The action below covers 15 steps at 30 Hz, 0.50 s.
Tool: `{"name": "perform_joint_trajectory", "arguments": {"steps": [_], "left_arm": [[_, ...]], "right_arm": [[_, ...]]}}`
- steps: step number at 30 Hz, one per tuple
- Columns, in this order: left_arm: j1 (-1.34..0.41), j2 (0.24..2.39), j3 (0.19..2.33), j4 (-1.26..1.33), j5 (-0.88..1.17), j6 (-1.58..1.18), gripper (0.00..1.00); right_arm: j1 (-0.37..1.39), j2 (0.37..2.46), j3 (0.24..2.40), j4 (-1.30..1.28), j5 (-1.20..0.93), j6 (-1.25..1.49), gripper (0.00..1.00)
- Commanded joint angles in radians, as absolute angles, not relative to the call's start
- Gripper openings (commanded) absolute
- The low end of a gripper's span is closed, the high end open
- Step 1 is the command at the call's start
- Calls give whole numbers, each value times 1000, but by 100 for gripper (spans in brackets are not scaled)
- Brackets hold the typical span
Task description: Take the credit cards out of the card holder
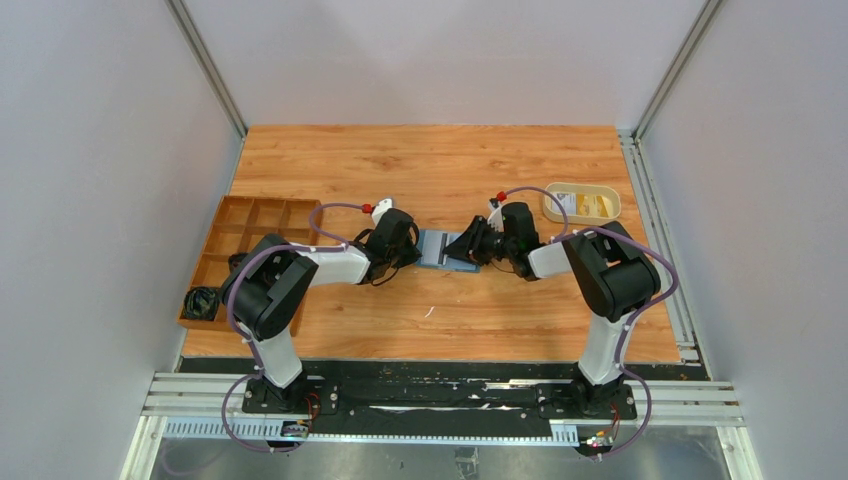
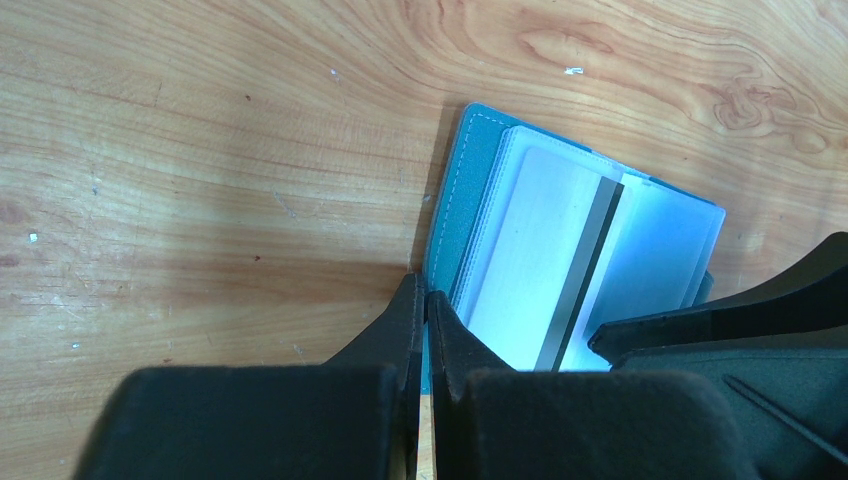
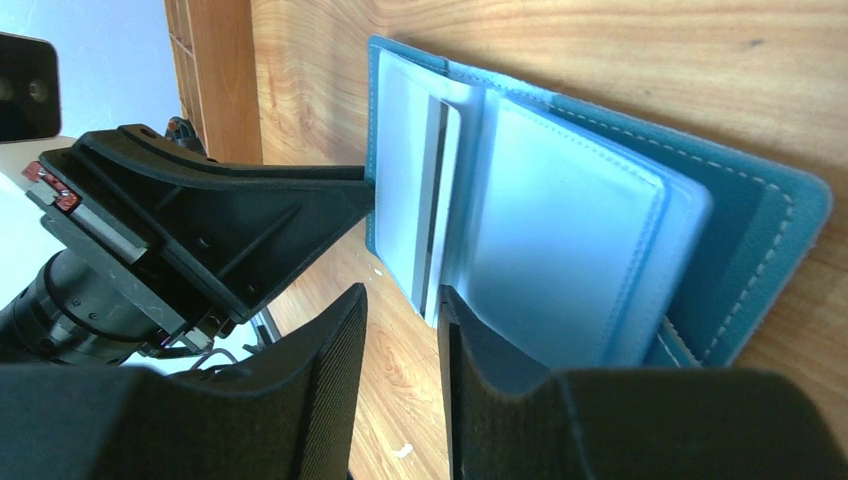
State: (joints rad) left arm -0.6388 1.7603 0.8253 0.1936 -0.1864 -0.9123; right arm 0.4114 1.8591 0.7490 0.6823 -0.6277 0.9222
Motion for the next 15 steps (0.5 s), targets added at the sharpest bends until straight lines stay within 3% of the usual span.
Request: {"name": "perform_joint_trajectory", "arguments": {"steps": [1,11,15], "left_arm": [[-652,1809,787,72,-179,-894,0],[-652,1812,788,73,-179,-894,0],[-652,1804,783,73,-182,-895,0]], "right_arm": [[402,1851,765,610,-604,885,38],[457,1949,828,590,-595,923,41],[478,1995,830,693,-627,1009,41]]}}
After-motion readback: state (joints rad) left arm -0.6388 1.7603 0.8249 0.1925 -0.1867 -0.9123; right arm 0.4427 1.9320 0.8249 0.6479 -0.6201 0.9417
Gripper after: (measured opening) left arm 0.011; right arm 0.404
